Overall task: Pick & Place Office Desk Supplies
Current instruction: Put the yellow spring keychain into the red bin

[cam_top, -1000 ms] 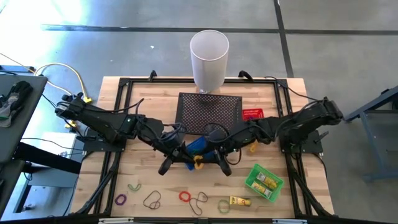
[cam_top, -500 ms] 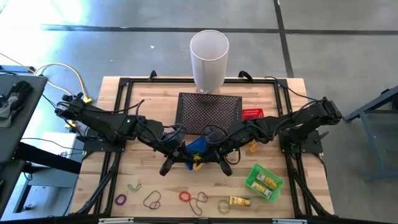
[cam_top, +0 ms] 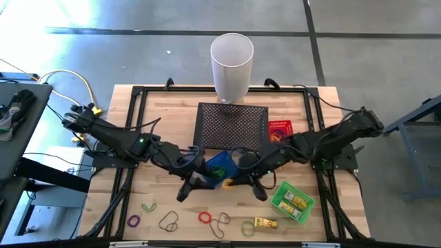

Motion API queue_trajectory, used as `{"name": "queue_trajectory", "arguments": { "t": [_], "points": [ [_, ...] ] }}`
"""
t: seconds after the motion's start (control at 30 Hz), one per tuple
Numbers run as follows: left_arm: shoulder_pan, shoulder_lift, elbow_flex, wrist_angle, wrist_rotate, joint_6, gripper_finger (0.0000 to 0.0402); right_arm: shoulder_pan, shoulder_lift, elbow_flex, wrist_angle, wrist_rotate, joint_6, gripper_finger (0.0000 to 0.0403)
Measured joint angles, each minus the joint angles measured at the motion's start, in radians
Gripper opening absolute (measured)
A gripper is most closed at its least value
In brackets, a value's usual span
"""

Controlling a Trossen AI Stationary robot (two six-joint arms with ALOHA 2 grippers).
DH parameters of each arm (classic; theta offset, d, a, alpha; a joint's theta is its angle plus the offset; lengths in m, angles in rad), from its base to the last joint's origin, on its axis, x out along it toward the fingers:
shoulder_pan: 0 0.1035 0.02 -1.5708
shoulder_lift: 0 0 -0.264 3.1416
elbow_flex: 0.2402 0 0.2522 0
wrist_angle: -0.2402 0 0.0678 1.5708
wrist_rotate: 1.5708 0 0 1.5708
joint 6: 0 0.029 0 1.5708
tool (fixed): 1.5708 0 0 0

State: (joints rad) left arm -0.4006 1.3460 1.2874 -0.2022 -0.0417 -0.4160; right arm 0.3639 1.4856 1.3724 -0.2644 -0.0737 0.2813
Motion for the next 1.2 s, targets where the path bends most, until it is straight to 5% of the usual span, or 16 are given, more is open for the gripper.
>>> {"name": "queue_trajectory", "arguments": {
  "t": [0.23, 0.6, 0.83, 1.2],
  "points": [
    [-0.016, 0.034, 0.001, -0.003, 0.000, -0.001, 0.0168, 0.110, -0.099, 0.000, -0.353, 0.304, 0.198, 0.0008],
    [-0.005, 0.073, 0.000, 0.031, -0.013, -0.055, 0.0169, 0.183, -0.174, 0.000, -1.230, 0.599, 0.916, 0.0011],
    [0.006, 0.046, 0.000, 0.048, 0.099, 0.063, 0.0169, 0.059, -0.179, -0.034, -1.283, 0.639, 1.023, 0.0011],
    [0.078, -0.053, 0.000, 0.023, 0.208, 0.184, 0.0165, -0.215, -0.200, -0.263, -1.083, 0.528, 0.809, 0.0011]
  ]
}}
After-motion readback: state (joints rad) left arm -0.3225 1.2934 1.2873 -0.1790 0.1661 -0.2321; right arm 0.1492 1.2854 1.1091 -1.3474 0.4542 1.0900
